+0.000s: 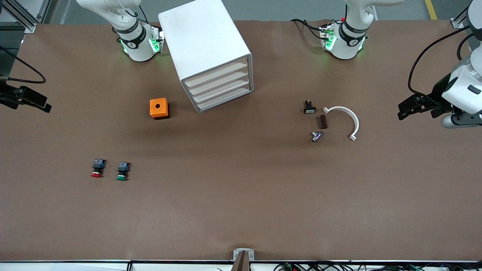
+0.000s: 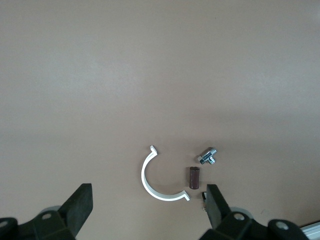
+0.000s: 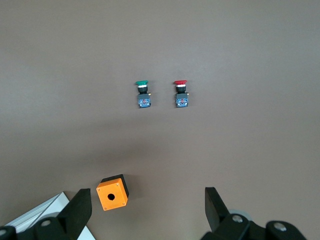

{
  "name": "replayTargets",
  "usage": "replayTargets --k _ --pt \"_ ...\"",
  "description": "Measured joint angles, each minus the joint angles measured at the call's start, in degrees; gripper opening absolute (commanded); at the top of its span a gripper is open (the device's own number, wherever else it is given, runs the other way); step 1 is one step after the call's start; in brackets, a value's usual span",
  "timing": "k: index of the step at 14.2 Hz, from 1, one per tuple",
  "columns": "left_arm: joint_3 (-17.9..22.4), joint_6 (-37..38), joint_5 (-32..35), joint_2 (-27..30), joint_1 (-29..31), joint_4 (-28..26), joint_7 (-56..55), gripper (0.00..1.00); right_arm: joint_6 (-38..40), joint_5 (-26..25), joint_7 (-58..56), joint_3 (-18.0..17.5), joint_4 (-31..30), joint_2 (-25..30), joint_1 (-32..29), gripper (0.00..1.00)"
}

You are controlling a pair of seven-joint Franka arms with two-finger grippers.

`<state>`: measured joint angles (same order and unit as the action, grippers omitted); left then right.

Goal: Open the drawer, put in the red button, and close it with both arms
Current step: 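Reach the left gripper toward the cabinet drawer while the right gripper reaches the buttons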

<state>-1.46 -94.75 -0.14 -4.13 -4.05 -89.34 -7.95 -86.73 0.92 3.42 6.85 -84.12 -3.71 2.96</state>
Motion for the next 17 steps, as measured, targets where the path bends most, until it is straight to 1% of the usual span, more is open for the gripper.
replayTargets --k 5,6,9,11,14,17 --pt "-0.44 0.17 -0.20 -0.14 -0.39 0.22 0.00 1.00 -0.01 -0.06 0.00 0.08 0.30 0.00 -0.01 1.00" --pt "-0.58 0.67 -1.06 -0.14 -0.41 0.23 0.00 1.00 -0.01 -0.09 0.00 0.14 0.32 0.00 -0.02 1.00" --pt "-1.42 4.26 -3.68 -0.21 -0.67 -0.12 0.17 1.00 -0.01 -0.17 0.00 0.35 0.34 0.00 -0.15 1.00" --pt "-2.63 5.63 -4.65 -0.49 -1.06 -1.43 0.98 1.00 -0.02 -0.19 0.00 0.42 0.33 -0.05 -0.37 1.00" --pt "-4.92 5.95 -11.55 -2.39 -1.44 -4.67 1.56 1.00 -0.77 -0.72 0.00 0.42 0.32 -1.33 -0.47 1.00" --pt "-7.49 5.93 -17.76 -5.79 -1.67 -5.80 4.21 1.00 -2.92 -1.70 0.00 0.46 0.31 -2.76 -1.69 1.00"
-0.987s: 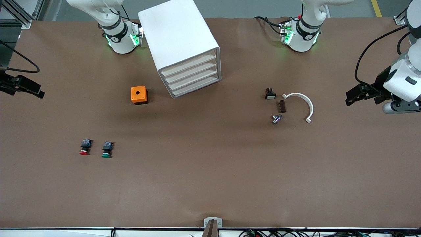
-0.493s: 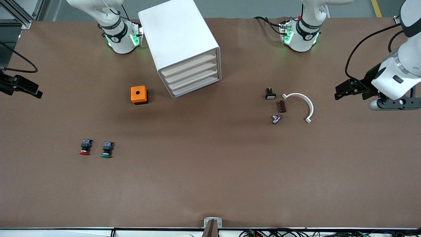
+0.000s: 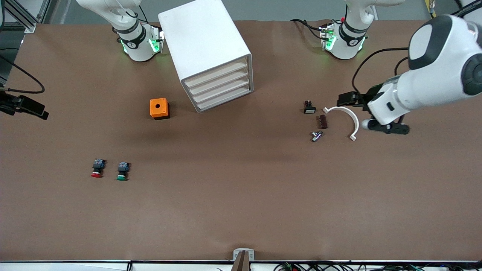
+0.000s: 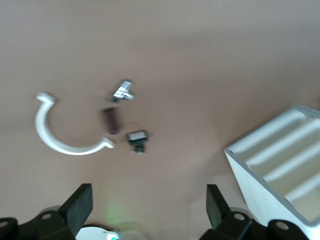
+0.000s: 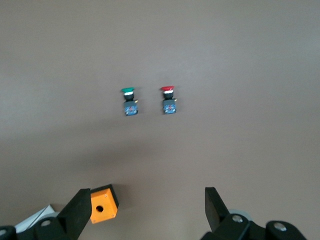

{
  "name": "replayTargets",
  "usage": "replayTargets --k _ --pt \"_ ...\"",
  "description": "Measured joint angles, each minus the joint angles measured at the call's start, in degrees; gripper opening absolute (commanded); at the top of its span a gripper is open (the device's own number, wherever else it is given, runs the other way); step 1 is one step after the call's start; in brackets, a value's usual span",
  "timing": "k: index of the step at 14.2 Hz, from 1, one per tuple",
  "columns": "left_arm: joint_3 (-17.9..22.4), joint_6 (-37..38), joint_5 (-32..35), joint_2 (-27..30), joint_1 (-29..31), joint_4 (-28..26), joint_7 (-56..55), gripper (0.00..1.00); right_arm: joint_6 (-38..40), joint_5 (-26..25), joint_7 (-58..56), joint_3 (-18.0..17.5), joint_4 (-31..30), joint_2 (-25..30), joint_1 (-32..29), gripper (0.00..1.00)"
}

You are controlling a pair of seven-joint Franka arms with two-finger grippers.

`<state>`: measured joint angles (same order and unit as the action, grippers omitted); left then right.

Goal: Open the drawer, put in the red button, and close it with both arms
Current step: 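Reach the left gripper toward the cabinet drawer while the right gripper reaches the buttons, then grasp the drawer front with the left gripper while the right gripper grasps the red button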

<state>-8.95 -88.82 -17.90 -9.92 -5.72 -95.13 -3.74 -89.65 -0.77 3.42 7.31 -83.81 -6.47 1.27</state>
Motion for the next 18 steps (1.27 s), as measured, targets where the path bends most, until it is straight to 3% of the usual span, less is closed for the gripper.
replayTargets --k 4,8,15,18 --pt "-3.95 -1.24 -8.02 -5.86 -0.18 -0.47 7.46 1.00 -0.96 0.00 -0.37 -0.03 -0.85 -4.14 -1.56 1.00" --pt "-6.86 -7.31 -17.29 -8.57 -0.27 -4.97 18.48 1.00 -4.96 0.00 -0.41 -0.21 -2.46 -11.03 -1.55 1.00" --pt "-8.35 -10.64 -38.65 -19.05 -0.70 -11.32 39.51 1.00 -24.85 -0.03 -2.24 -0.13 -17.38 -12.42 -2.15 1.00" --pt "-9.00 -10.76 -44.85 -22.78 -1.97 -12.81 43.56 1.00 -29.78 -0.03 -2.96 -0.12 -19.94 -14.99 -2.22 1.00"
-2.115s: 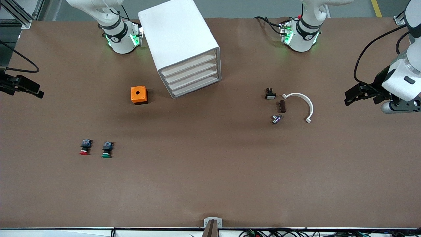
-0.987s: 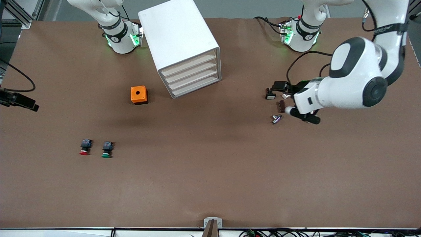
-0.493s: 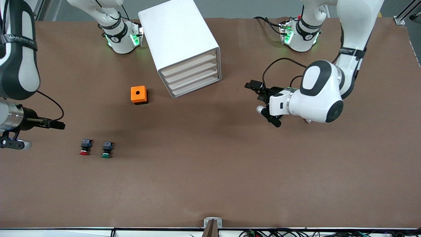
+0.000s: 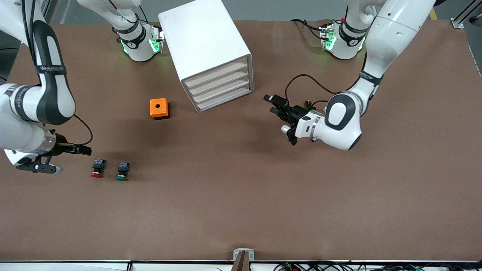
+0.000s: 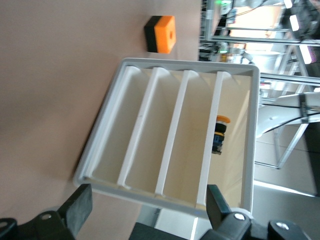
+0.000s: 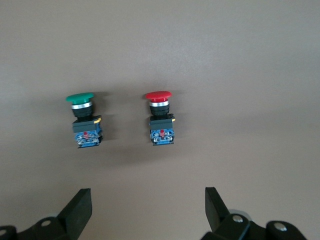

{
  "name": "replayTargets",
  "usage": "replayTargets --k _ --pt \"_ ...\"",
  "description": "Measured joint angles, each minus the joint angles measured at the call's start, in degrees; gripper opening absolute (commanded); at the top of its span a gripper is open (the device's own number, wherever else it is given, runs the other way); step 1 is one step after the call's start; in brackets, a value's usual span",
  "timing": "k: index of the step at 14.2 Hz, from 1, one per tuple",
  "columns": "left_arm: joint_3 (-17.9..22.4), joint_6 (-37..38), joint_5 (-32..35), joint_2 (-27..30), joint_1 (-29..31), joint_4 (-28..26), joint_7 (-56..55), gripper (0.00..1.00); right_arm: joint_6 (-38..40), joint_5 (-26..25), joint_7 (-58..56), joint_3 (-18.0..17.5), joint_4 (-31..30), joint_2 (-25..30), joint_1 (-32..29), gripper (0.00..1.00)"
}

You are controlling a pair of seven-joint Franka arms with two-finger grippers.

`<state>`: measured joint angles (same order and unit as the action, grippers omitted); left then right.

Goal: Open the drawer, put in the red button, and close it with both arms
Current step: 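Grasp the drawer front with the left gripper while the right gripper grasps the red button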

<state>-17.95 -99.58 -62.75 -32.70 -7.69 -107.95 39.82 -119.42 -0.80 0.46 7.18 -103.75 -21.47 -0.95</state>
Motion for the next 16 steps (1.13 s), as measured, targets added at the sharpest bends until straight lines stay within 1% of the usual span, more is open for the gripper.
replayTargets --k 2,4,8,12,16 --pt "-0.57 -0.01 -3.68 -1.95 -1.82 -0.45 0.50 1.00 -1.88 0.00 -0.18 0.02 -0.23 -2.54 -0.26 1.00" --pt "-0.74 -0.16 -7.94 -3.53 -4.67 -0.52 0.85 0.97 -4.59 0.00 -0.47 0.03 -0.32 -5.30 -0.70 1.00" --pt "-0.79 -0.86 -14.58 -5.63 -8.66 -0.53 5.41 0.93 -9.42 0.00 -0.79 0.04 -0.27 -9.70 -1.82 1.00" --pt "-0.83 -3.26 -15.66 -5.99 -10.72 -0.52 8.05 0.90 -10.85 0.00 -0.82 -0.15 -0.13 -12.12 -1.93 1.00" --pt "-0.85 -5.34 -17.89 -6.09 -13.08 -0.53 11.60 0.89 -14.53 0.00 -0.82 -0.31 0.31 -14.75 -1.93 1.00"
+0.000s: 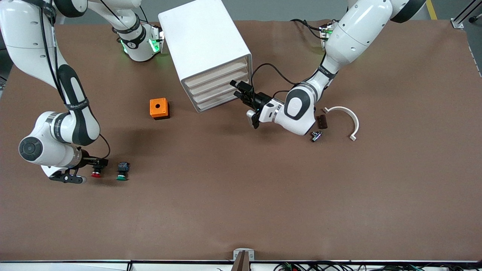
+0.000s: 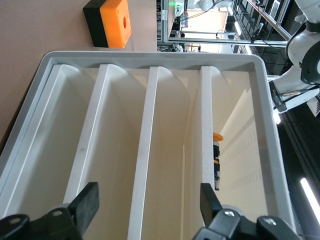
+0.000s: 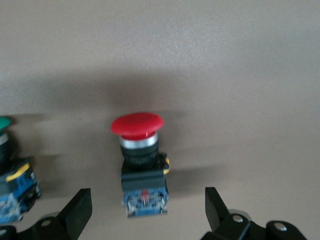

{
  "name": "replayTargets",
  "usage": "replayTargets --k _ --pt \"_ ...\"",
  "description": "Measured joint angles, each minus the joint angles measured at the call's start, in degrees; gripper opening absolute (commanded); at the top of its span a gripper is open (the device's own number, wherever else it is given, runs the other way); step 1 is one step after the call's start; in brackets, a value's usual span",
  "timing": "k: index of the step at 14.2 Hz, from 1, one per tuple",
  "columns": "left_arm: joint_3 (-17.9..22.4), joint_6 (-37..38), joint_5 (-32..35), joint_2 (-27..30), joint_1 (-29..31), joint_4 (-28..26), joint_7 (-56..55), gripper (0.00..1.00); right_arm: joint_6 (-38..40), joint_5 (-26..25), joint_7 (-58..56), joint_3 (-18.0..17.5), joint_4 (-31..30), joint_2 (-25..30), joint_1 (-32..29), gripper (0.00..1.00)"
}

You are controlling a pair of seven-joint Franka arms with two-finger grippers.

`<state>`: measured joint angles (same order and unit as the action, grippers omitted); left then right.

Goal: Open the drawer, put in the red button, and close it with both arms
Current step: 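Grasp the drawer front with the left gripper while the right gripper grasps the red button, then pull the drawer open with the left gripper while the right gripper lifts the red button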

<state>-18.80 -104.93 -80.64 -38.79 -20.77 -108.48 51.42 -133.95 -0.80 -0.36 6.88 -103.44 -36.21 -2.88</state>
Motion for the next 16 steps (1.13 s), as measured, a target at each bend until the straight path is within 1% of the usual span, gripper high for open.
replayTargets --k 2,3,5,6,8,11,12,13,14,16 --pt "-0.01 -1.15 -0.84 -0.19 -1.10 -0.01 1.25 0.87 -1.29 0.00 0.00 0.00 0.44 -1.39 0.00 1.00" --pt "-0.01 -1.62 -1.32 -0.35 -1.54 -0.02 2.08 0.87 -1.47 0.00 0.00 0.00 0.66 -1.83 0.00 0.98" --pt "-0.01 -2.09 -2.74 -1.04 -2.43 -0.09 4.43 0.86 -1.51 0.00 0.00 0.02 0.94 -2.04 -0.02 0.63" --pt "-0.01 -2.44 -3.54 -1.50 -2.96 -0.10 5.45 0.85 -1.51 0.00 0.00 0.02 1.07 -2.04 -0.02 0.48" --pt "-0.01 -3.74 -4.29 -2.19 -3.94 -0.11 6.22 0.83 -1.51 0.00 0.00 0.02 1.43 -2.04 -0.02 0.37" --pt "-0.01 -4.45 -5.50 -2.30 -4.95 -0.02 6.31 0.80 -1.51 0.00 0.00 0.03 2.57 -2.04 -0.04 0.16" --pt "-0.01 -4.48 -6.12 -2.30 -5.18 0.03 6.31 0.79 -1.51 0.00 0.00 0.03 2.82 -2.04 -0.04 0.16" --pt "-0.02 -4.48 -6.84 -2.30 -5.43 0.07 6.31 0.75 -1.51 0.00 0.00 0.03 2.99 -2.04 -0.04 0.16" --pt "-0.02 -4.48 -7.57 -2.30 -5.78 0.12 6.35 0.67 -1.51 0.00 0.00 0.03 3.17 -2.04 -0.04 0.16" --pt "-0.03 -4.77 -8.60 -2.29 -6.55 0.20 6.36 0.47 -1.51 0.00 -0.08 -0.01 3.78 -2.04 -0.04 0.18"
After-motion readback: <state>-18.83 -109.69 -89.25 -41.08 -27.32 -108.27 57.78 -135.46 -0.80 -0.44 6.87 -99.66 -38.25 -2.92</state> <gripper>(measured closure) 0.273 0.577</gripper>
